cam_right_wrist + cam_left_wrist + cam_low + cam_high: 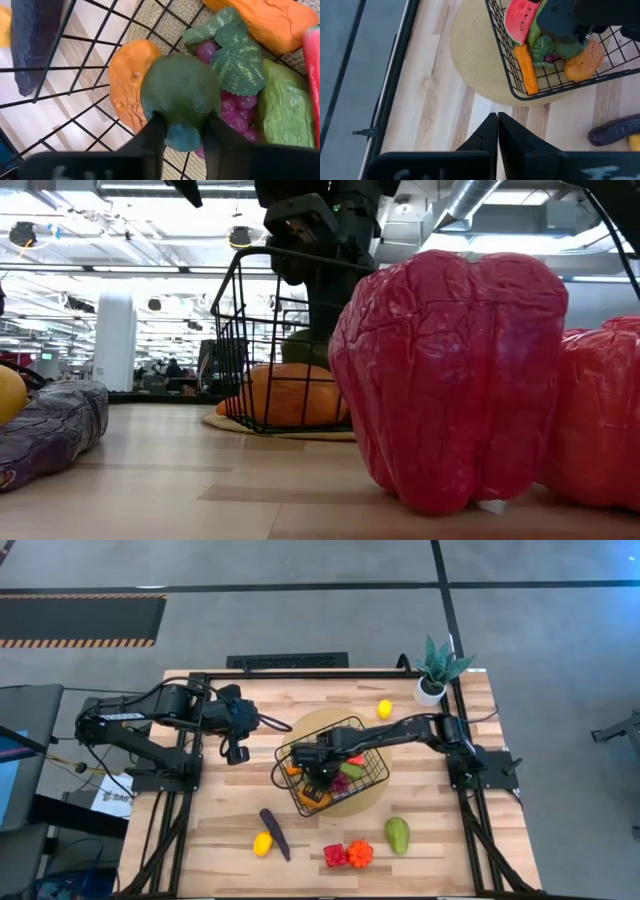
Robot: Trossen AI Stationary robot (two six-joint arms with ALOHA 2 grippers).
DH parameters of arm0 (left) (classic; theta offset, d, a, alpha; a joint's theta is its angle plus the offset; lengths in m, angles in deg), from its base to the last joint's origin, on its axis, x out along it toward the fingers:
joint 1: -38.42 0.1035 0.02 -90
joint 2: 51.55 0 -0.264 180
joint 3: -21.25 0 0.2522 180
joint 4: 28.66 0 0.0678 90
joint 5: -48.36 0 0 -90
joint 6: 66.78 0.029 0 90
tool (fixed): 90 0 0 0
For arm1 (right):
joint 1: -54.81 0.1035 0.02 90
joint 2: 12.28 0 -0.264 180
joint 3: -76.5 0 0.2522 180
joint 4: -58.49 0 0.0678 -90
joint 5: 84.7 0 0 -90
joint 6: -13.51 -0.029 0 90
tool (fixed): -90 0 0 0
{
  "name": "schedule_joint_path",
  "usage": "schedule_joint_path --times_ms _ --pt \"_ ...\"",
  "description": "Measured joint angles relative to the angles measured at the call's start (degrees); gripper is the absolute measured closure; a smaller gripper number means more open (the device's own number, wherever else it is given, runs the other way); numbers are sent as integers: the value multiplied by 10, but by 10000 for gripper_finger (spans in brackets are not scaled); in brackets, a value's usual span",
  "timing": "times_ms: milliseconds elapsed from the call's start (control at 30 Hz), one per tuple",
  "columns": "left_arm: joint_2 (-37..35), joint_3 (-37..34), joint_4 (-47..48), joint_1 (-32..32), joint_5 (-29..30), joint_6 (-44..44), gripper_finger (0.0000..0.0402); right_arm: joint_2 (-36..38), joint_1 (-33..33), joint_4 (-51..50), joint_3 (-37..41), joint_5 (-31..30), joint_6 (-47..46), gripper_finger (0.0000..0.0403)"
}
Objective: Build produce basket
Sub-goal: Put the green lime into the wire basket, then put the green chayote into the wire basket
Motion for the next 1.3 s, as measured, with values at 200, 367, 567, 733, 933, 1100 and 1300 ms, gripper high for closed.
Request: schedule_joint_path --times_ms 200,367,567,733,933,1100,1300 --pt "0 0 -1 0 0 0 401 0 4 -2 0 -4 -5 187" --pt "0 0 -1 0 0 0 401 3 3 -6 1 -2 -34 144" --pt "0 0 -1 0 0 0 401 42 10 -1 1 -6 -35 140" --pt "0 0 -1 0 0 0 401 83 21 -4 1 -23 -45 140" --pt "0 0 -1 0 0 0 401 129 39 -58 1 -26 -103 139" --pt "0 0 -1 0 0 0 401 159 81 -151 1 -20 -190 139" --pt "0 0 -1 0 0 6 401 172 148 -214 1 -34 -383 139"
